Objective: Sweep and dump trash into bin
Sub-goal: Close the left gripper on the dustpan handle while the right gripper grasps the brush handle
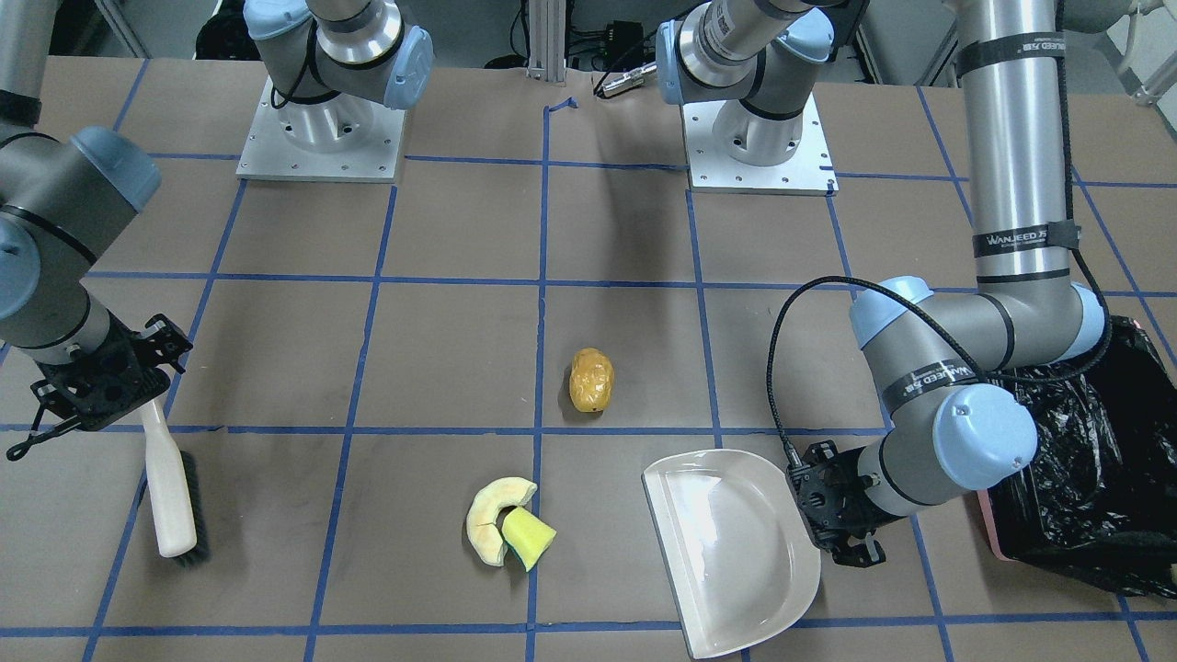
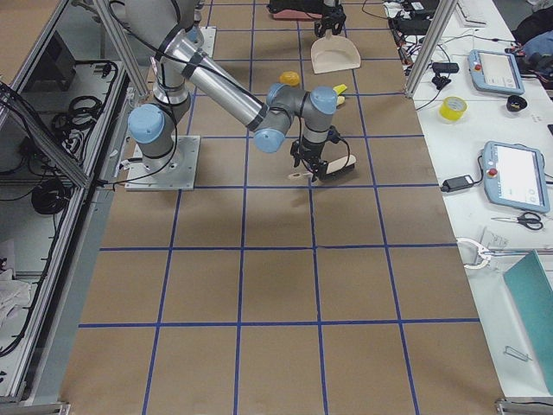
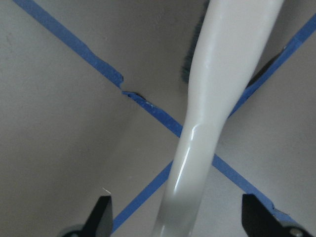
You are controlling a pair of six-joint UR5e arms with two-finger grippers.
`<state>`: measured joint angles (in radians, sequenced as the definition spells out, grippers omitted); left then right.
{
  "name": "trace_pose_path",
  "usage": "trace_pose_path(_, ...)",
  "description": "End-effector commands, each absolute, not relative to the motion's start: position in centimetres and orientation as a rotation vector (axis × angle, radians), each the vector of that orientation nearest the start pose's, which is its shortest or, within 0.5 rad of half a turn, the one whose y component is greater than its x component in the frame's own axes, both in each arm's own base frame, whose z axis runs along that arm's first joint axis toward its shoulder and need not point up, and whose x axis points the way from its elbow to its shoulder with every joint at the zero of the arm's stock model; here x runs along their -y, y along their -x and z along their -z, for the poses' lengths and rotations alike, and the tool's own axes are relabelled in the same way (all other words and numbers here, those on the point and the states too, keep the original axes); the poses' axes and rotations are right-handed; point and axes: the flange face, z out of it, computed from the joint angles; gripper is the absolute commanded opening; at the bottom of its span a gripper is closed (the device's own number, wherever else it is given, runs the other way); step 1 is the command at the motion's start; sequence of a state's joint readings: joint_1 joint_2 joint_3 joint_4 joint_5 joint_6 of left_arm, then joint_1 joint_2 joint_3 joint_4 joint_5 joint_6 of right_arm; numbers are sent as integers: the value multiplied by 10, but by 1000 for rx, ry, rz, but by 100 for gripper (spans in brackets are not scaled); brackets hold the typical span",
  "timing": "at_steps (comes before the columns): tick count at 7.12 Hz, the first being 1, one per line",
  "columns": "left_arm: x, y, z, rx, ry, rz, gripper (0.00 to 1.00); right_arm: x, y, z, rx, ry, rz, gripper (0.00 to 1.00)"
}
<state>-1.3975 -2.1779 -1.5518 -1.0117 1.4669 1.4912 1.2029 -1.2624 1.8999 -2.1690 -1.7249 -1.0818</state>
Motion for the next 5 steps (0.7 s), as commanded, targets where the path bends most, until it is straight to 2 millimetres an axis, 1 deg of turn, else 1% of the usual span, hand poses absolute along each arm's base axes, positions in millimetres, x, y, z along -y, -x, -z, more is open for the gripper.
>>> trace_pose_path(1, 680, 28, -192, -2556, -1979, 95, 16, 543, 106, -227, -3030, 1072, -224, 78)
trace_pose_path(2, 680, 29, -192, -2556, -1979, 95, 11, 542, 107, -228, -3032, 1065, -222, 59)
trace_pose_path(3, 680, 29, -193, -2554, -1981, 96, 5, 543, 106, -227, -3031, 1059, -220, 56)
trace_pose_path(4, 680, 29, -194, -2553, -1980, 98, 4, 542, 106, -227, -3028, 1049, -228, 50)
trace_pose_path(5, 680, 29, -195, -2553, -1980, 98, 1, 540, 105, -228, -3016, 1044, -245, 50)
